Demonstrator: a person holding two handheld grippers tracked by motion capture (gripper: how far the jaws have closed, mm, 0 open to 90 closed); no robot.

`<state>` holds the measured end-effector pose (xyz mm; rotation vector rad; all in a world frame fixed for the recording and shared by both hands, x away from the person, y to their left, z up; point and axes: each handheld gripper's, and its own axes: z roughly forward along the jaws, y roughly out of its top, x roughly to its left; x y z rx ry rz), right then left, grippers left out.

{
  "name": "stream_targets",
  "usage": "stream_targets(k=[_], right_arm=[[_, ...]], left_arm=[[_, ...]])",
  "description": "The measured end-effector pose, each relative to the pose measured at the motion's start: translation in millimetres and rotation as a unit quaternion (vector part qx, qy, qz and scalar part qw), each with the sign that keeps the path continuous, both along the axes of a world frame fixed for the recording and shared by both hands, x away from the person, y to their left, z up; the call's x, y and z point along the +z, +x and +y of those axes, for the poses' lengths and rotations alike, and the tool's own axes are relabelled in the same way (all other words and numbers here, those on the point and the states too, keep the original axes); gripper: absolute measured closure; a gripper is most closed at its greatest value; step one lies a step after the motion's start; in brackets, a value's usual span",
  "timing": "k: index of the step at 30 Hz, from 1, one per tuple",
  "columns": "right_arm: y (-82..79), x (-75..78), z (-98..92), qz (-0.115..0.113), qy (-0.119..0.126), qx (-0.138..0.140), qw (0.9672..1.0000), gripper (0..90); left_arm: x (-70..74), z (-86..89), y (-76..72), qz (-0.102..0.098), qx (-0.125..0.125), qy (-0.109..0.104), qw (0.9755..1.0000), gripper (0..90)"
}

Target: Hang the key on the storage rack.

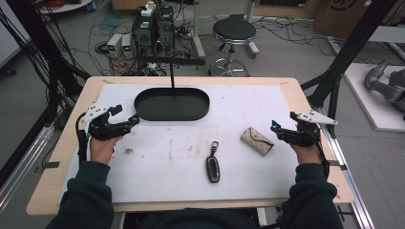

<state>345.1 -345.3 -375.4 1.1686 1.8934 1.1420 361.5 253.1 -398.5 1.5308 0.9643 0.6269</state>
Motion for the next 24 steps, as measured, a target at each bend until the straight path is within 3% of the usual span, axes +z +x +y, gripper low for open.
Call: stream_targets(k=[4,17,18,23,24], right_arm=[[1.4,-1.1,-1.2,0.011,0.010,0.004,0.9999,20.4],[-0.9,-5.8,6.5,0.011,0.006,0.008,0.9999,22.3],[-1.8,-6.7,11.5,0.013,0.006,0.020,0.9997,26.0],[-2.0,-10.4,24.8,0.022,0.010,0.036,0.9991,26.6],[-3.7,-14.5,39.5,0.031,0.016,0.054,0.9979,26.7]], left_arm=[[-0.9,-0.1,0.2,0.002,0.003,-0.001,1.0000,16.8],[-3.0,1.1,0.5,0.003,0.011,-0.004,0.9999,17.0],[-3.1,0.8,0.5,0.003,0.010,-0.004,0.9999,17.0],[-4.3,1.3,1.7,0.004,0.010,-0.003,0.9999,17.1],[-4.0,1.9,1.2,0.005,0.010,-0.004,0.9999,17.1]])
